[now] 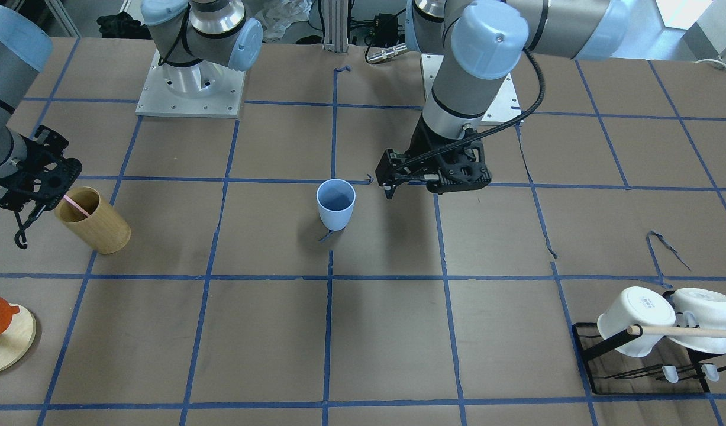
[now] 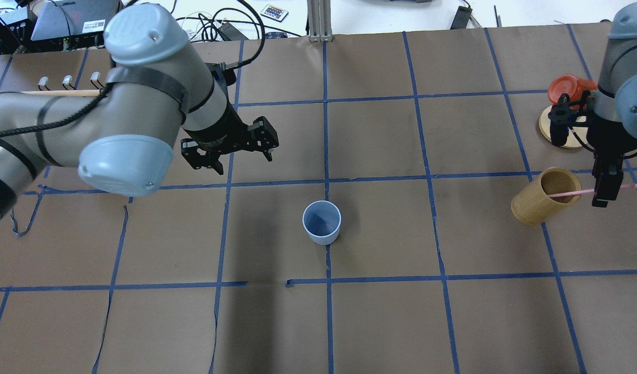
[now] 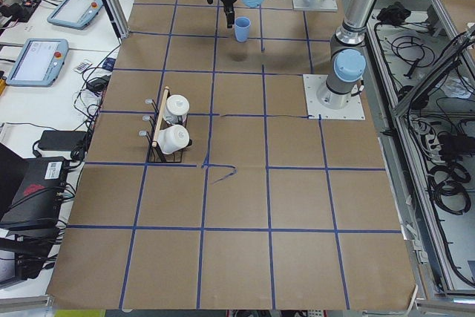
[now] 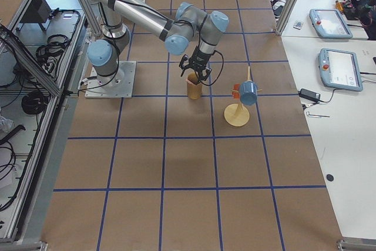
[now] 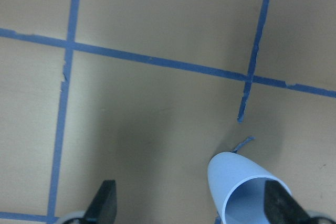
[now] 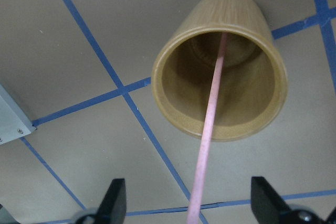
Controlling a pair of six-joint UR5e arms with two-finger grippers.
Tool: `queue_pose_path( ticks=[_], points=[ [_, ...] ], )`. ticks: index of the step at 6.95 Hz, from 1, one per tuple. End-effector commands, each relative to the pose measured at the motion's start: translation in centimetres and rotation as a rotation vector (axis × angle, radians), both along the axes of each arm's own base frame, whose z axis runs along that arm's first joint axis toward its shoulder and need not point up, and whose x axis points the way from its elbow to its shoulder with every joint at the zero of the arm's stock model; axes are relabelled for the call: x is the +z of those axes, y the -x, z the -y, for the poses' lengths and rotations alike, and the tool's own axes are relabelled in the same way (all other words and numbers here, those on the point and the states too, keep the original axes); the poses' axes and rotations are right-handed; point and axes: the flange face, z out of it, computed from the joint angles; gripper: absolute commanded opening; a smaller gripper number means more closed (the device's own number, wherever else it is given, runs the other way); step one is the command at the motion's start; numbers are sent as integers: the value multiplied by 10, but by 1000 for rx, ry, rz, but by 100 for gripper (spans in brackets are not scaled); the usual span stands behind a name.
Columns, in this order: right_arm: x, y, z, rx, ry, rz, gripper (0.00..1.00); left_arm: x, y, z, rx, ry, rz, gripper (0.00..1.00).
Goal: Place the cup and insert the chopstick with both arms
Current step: 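Retract the left arm while the right gripper grasps the pink chopstick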
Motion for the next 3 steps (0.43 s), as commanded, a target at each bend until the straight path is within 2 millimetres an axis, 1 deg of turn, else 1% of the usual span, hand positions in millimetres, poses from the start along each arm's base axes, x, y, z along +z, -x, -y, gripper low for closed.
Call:
queue_pose_path(
  ticks=[1, 2, 3],
  points=[
    [0, 6, -1, -13, 3, -4, 82, 66, -54, 3, -100, 6, 11, 100],
    [0, 18, -3, -36, 5, -5, 80, 92, -76, 1, -133, 14, 16, 100],
    [0, 21, -4, -42, 3, -4, 74, 109, -96, -1, -194, 31, 22, 100]
  ],
)
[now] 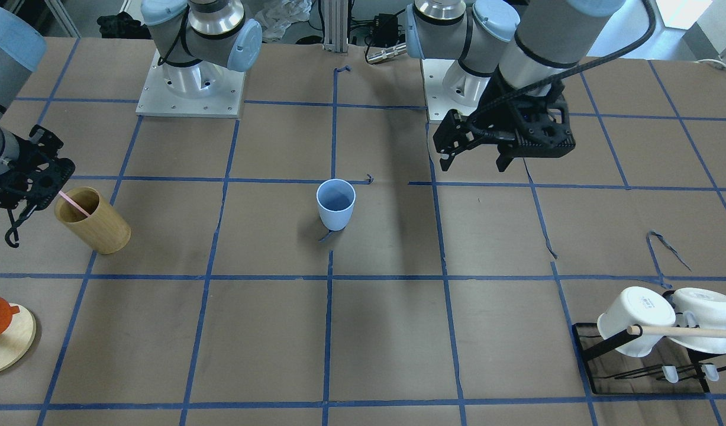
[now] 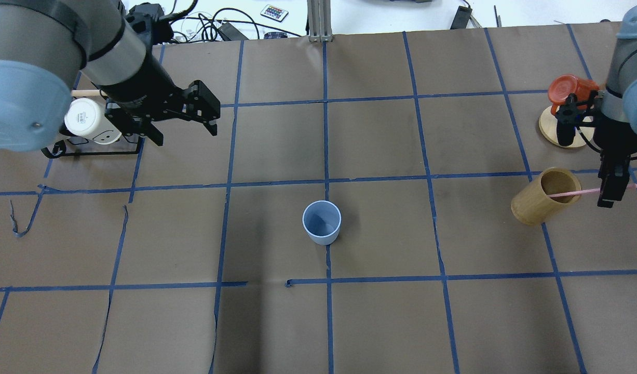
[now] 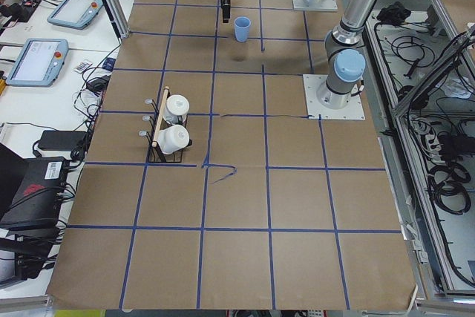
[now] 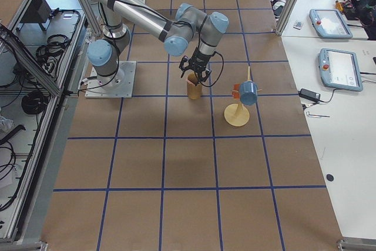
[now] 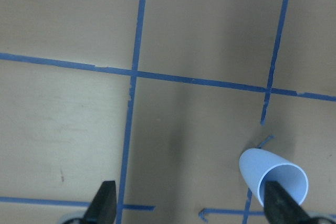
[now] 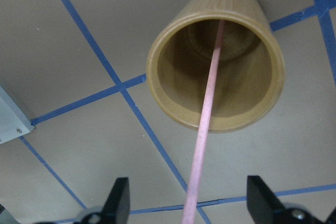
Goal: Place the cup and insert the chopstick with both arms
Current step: 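Retract the left arm while the right gripper grasps the pink chopstick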
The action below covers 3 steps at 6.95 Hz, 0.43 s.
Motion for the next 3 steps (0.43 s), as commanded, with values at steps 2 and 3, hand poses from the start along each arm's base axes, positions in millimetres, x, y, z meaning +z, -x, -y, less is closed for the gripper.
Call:
queue_pose_path(
  ticks=[2, 3],
  points=[
    [1, 6, -2, -12, -3, 1, 57, 25, -44, -3, -85, 23, 63, 100],
    [4, 6, -3, -12, 1, -1, 35, 32, -49, 0, -121, 49, 117, 100]
  ],
)
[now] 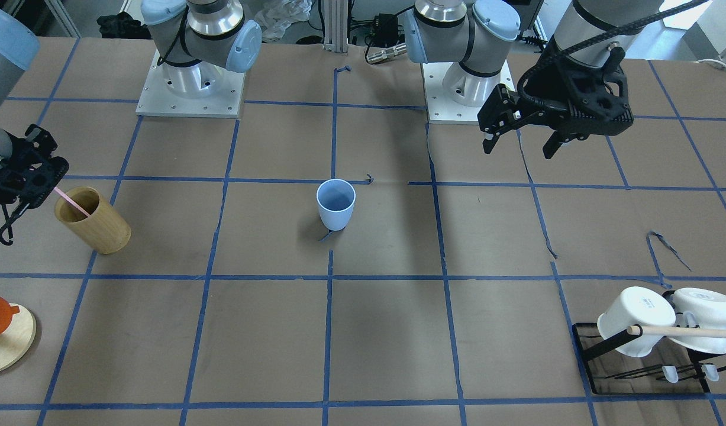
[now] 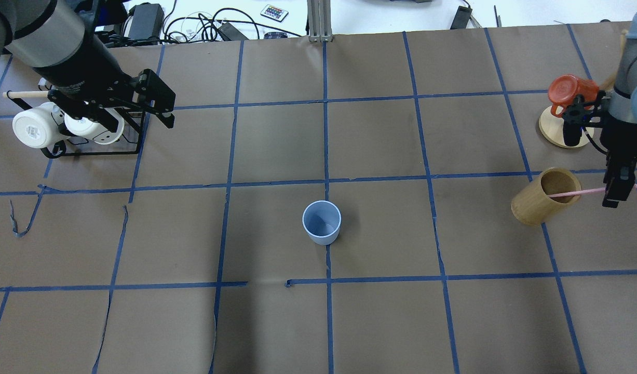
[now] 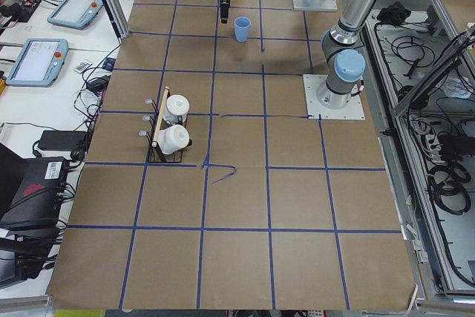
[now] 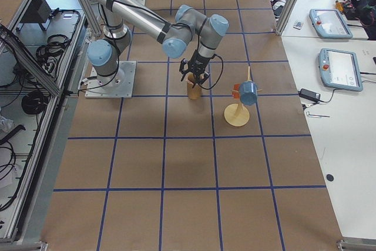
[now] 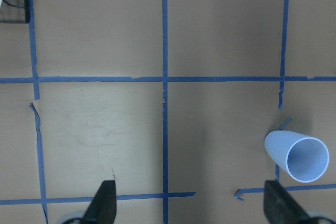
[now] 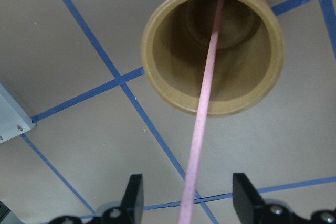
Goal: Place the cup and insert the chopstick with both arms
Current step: 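Retract the left arm while the right gripper grasps the pink chopstick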
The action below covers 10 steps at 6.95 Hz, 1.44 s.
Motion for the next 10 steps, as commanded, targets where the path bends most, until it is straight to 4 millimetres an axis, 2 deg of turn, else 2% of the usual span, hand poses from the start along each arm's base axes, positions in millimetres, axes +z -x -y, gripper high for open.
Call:
queue_pose_path(
  ticks=[1, 2, 3, 6, 8, 10],
  points=[
    [5, 1, 0, 0, 7, -4, 20, 10, -10, 7, -39, 66, 67, 100],
    [7, 1, 0, 1, 7, -6, 3, 7, -10, 8, -40, 79, 68, 100],
    [8, 1, 0, 1, 7, -6, 0, 15, -9, 9, -38, 94, 67, 100],
    [18, 0, 3, 3, 13, -6, 0, 27, -10, 6, -34, 117, 71, 100],
    [52, -2, 6, -7, 12, 24, 0, 32, -10, 5, -32, 124, 74, 100],
    [105, -7, 11, -73, 45, 53, 0, 33, -11, 6, -32, 121, 78, 100]
  ],
)
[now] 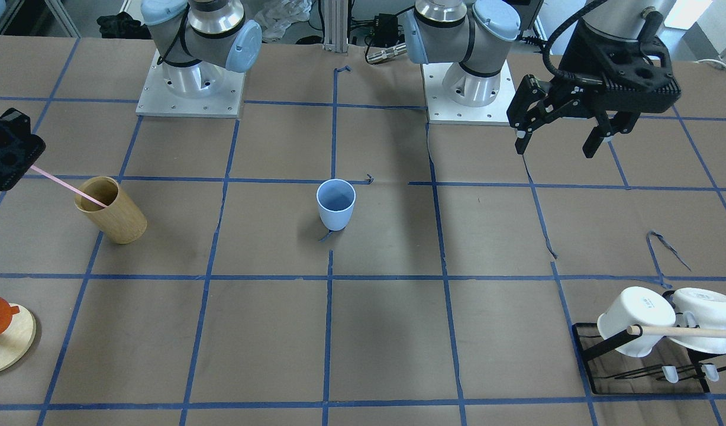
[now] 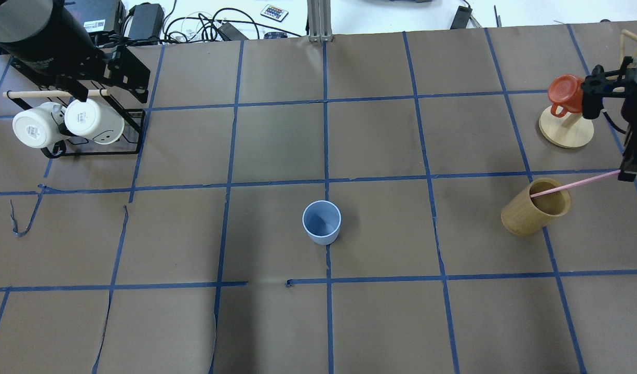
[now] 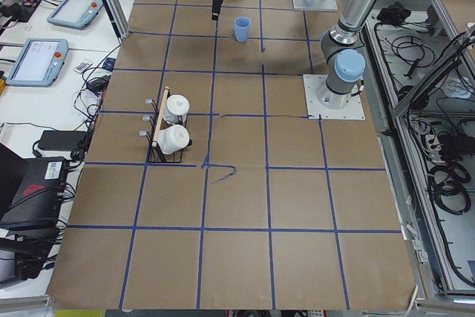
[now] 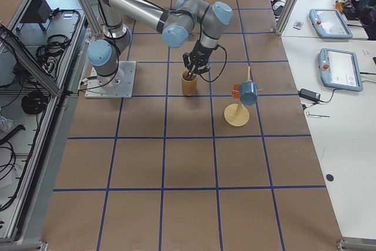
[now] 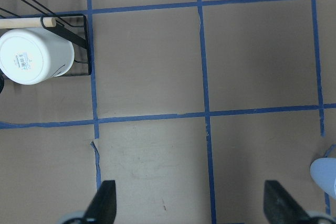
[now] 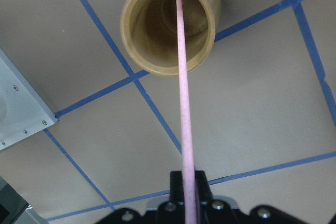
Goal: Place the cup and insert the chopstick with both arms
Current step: 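Pull the pink chopstick out of the bamboo cup with the right gripper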
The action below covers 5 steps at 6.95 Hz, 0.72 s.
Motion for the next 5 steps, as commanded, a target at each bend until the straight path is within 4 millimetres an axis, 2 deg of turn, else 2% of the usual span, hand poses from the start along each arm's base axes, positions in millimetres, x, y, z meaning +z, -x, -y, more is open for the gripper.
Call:
queue_pose_path(
  ticks=[1, 4, 5],
  points=[
    [62, -4, 2, -67, 31, 11, 0, 1, 0, -1, 0, -13, 0, 100],
    [121, -9, -5, -124, 80, -20, 0, 21, 0, -4, 2, -29, -3, 100],
    [127, -24, -9, -299, 100, -11, 0, 22, 0, -4, 2, -43, -5, 100]
  ],
)
